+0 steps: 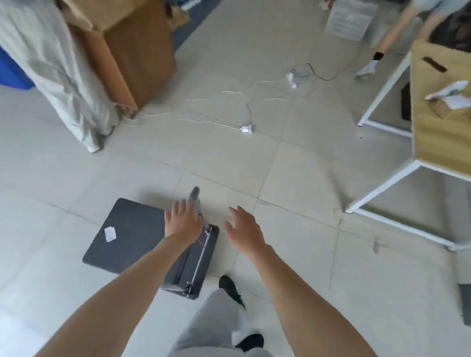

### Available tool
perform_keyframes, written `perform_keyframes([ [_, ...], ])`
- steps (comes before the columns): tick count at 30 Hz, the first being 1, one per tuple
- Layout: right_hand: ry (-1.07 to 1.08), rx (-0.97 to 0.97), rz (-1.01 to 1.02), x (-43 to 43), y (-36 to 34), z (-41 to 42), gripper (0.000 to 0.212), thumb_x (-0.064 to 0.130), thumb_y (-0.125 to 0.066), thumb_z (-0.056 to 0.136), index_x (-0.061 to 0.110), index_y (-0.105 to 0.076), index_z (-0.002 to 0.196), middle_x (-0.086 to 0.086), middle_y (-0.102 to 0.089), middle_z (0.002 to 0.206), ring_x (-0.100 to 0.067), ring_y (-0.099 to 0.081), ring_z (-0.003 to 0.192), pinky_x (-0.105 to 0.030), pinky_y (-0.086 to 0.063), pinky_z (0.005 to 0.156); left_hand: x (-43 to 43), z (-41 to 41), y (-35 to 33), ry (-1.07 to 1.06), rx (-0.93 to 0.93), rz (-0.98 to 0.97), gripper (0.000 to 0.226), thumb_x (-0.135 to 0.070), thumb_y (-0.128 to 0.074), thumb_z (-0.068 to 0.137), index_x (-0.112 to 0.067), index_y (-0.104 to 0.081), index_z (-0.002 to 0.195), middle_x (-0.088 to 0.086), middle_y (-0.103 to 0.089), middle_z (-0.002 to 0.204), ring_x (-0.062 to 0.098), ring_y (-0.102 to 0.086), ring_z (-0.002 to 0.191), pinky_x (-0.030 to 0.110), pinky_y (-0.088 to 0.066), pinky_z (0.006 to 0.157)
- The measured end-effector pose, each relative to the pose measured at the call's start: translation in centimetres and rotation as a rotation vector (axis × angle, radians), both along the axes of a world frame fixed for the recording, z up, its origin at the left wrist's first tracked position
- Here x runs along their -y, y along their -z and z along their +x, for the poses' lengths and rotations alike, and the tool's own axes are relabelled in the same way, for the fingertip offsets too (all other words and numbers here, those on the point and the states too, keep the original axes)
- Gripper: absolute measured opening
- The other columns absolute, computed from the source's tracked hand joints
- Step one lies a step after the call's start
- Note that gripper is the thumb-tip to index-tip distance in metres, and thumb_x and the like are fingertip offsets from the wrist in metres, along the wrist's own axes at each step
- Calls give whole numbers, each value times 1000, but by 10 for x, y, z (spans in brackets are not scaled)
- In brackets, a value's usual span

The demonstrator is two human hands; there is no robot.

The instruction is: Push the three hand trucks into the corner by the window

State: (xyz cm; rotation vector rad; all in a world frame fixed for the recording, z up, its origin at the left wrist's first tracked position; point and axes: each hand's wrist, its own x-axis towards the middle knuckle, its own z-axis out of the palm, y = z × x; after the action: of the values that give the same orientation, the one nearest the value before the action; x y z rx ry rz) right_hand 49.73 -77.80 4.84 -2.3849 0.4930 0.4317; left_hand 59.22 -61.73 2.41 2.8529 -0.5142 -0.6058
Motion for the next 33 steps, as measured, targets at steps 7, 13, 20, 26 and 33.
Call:
perform_keyframes([
  [7,-351,-29,-1,-25,8,86,46,37,-37,97,16,-43,138,-8,-47,136,-32,-41,130,-46,-41,102,-57,5,37,-449,-218,-23,57,-45,-28,101,-27,-19,155,1,-16,163,27,-7,150,55,-13,118],
  [13,-526,-61,-69,-17,9,134,52,37,-39,99,16,-35,147,-9,-37,151,-29,-31,140,-45,-33,111,-58,-7,59,-474,-321,25,49,-38,-26,103,-35,-23,151,1,-23,159,29,-21,145,57,-23,112],
  [20,-905,-56,-238,-36,30,179,56,33,-40,97,17,-32,150,-11,-28,158,-31,-23,145,-46,-24,117,-39,-8,55,-703,-338,-111,49,-42,-25,103,-31,-29,151,-1,-26,159,25,-21,146,61,-19,113],
  [26,-1216,-98,-299,-64,59,190,59,41,-36,99,20,-26,153,-9,-21,162,-31,-17,147,-49,-16,119,-31,-29,61,-948,-369,-150,48,-44,-21,101,-30,-32,146,-3,-33,153,22,-26,141,65,-14,110],
  [33,-1391,-302,-439,-41,85,218,72,69,-26,93,34,-11,155,-7,-4,165,-34,2,150,-68,0,112,-5,-30,67,-1159,-394,-29,79,-79,-7,85,-32,-38,140,-6,-40,144,17,-29,138,60,-10,109],
])
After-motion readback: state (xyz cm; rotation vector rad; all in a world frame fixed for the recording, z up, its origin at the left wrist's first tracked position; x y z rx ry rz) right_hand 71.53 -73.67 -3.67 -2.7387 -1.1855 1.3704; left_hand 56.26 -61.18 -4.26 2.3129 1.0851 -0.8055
